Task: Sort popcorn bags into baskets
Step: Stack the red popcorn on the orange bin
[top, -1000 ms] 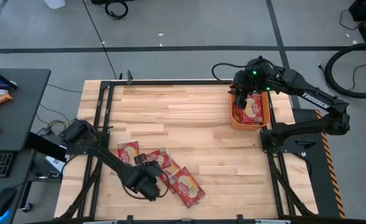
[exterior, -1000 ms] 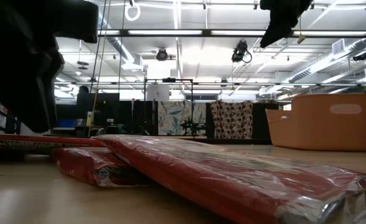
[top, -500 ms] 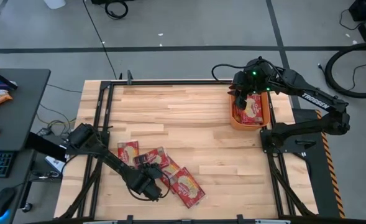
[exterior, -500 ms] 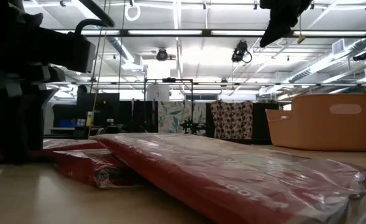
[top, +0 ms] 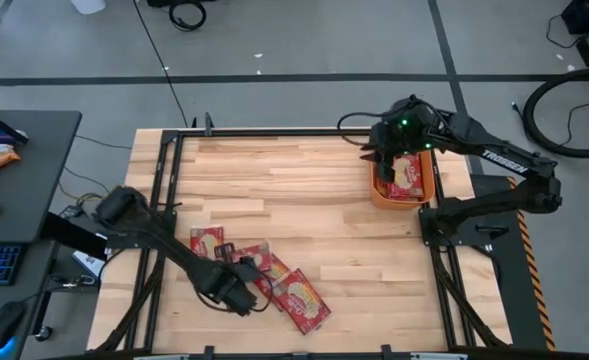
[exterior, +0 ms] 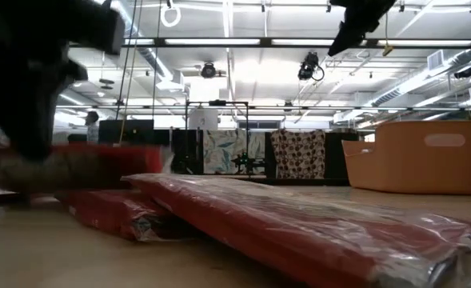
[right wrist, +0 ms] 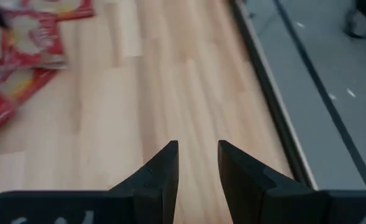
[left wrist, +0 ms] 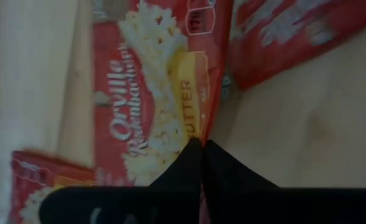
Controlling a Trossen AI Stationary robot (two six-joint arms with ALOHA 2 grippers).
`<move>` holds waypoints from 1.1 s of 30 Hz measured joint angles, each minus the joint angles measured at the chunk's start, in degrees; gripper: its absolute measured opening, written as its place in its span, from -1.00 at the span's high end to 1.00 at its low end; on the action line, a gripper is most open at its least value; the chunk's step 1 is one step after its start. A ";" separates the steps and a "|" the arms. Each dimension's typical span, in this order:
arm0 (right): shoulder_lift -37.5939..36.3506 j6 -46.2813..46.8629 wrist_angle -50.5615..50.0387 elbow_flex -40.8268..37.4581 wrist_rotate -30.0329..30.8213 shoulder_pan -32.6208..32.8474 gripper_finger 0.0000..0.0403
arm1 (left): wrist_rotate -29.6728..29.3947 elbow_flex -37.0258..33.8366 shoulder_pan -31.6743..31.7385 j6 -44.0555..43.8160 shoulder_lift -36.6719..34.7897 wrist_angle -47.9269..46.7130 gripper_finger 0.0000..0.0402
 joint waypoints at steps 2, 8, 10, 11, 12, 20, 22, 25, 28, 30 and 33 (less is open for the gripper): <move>0.96 -1.12 1.06 0.00 -2.21 1.33 0.42 | -0.06 0.01 0.58 1.63 -3.11 0.02 0.98; 5.02 -3.03 7.49 0.00 -9.58 5.65 0.38 | -0.45 0.04 4.05 4.93 -11.36 1.06 0.99; 6.32 -2.35 10.94 0.00 -10.55 6.96 0.33 | -0.99 0.04 6.12 5.39 -13.38 1.76 0.99; 6.90 -2.15 12.67 0.00 -10.97 7.41 0.30 | -1.19 0.04 7.35 6.18 -14.18 2.64 0.99; 7.43 -2.08 13.97 0.00 -11.46 7.92 0.27 | -1.29 0.04 8.45 7.33 -14.82 3.79 0.99; 9.42 -2.20 18.54 0.00 -13.07 12.81 -0.03 | -1.06 0.07 16.40 14.02 -18.39 15.17 0.99; 9.45 -1.68 18.41 0.00 -13.36 13.86 -0.06 | 0.43 0.09 18.47 15.76 -19.30 18.50 1.00; 9.40 0.11 18.50 0.00 -15.58 15.21 -0.07 | 4.47 0.09 21.67 18.12 -20.44 23.39 1.00; 9.40 1.73 18.57 0.00 -18.50 16.14 -0.04 | 7.33 0.12 24.68 20.66 -21.52 28.40 1.00; 9.40 2.11 18.59 0.00 -19.01 16.77 -0.01 | 8.72 0.15 26.59 22.37 -22.00 31.72 1.00; 9.40 2.02 18.98 0.00 -16.85 17.49 0.02 | 11.07 0.20 29.14 24.95 -22.55 36.88 1.00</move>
